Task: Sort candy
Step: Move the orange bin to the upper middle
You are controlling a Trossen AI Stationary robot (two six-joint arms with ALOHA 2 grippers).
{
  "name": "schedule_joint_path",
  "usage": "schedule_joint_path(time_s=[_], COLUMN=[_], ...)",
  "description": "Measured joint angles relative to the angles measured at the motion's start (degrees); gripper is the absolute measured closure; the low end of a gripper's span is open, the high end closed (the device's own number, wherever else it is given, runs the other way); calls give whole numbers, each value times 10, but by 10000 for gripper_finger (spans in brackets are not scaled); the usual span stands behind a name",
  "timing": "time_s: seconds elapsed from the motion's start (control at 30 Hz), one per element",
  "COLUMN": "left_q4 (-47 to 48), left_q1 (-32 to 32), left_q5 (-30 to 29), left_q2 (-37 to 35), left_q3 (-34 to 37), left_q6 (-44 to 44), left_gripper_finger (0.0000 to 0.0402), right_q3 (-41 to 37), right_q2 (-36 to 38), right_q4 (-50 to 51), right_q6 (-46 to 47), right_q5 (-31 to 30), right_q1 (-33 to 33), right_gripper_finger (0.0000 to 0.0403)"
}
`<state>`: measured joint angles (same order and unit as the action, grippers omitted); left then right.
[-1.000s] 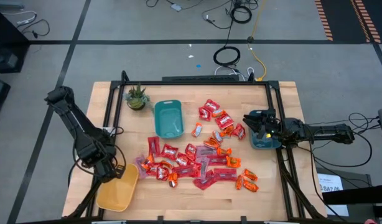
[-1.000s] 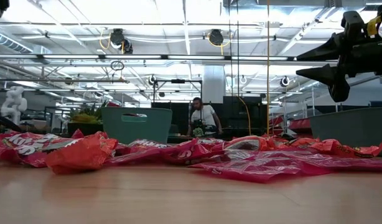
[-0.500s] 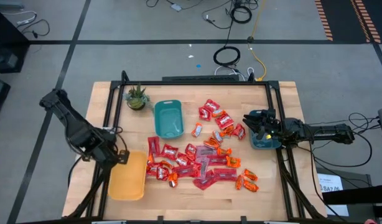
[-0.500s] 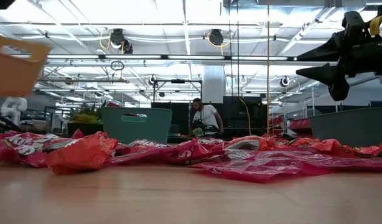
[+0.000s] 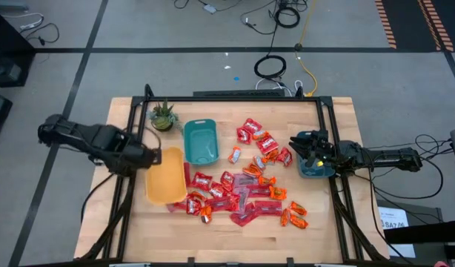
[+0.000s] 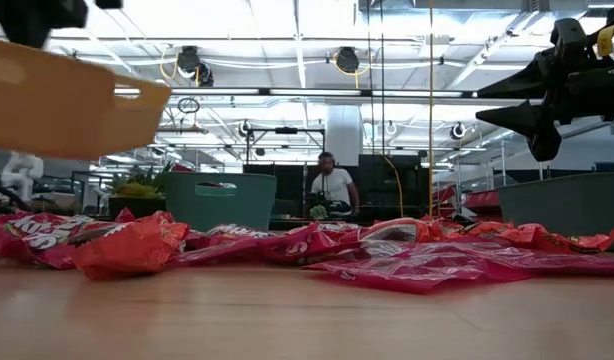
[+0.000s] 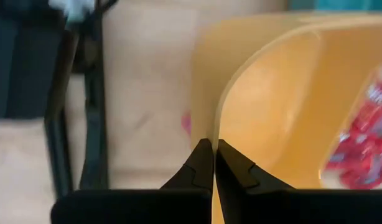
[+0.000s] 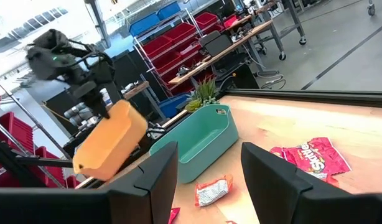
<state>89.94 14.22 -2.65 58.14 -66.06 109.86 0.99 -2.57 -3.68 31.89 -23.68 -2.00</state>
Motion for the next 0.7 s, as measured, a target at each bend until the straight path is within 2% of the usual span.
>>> schedule_joint_path(time_s=[0.2, 0.47, 0.7], left_q4=[1, 1, 1], left_q1=[-157, -367, -520], left_q5=[-40, -34, -19], left_q2=[-20, -25, 20], left_q3=[0, 0, 0], left_q6=[-159, -381, -526], left_gripper_finger=[394, 394, 394], right_q3=[0, 0, 0], right_q2=[0, 0, 0], right_q4=[0, -2, -3], right_q6=[2, 2, 2], right_q5=[-5, -49, -65], right_q1=[0, 0, 0], right_gripper_finger=[234, 234, 234])
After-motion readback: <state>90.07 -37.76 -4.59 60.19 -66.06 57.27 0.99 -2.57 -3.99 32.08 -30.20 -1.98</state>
